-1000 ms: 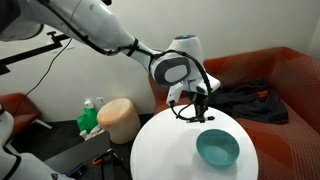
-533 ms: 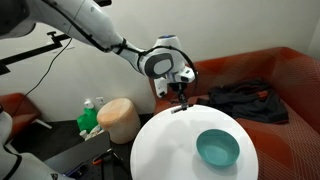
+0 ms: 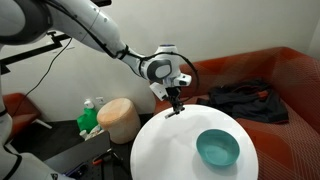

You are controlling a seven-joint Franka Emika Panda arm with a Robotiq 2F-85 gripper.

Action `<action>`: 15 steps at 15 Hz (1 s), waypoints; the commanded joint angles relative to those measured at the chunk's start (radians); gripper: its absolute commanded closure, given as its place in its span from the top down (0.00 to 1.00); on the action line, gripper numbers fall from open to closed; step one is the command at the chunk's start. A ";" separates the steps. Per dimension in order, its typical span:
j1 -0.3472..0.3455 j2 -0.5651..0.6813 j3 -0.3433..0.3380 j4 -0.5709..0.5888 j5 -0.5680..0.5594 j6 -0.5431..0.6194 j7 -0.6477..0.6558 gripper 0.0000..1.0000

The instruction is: Remove the black marker from the teal bowl

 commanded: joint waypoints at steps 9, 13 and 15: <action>0.034 0.250 -0.020 0.186 -0.154 0.056 -0.114 0.05; 0.038 0.285 -0.020 0.195 -0.157 0.113 -0.112 0.05; 0.037 0.294 -0.021 0.194 -0.152 0.131 -0.111 0.13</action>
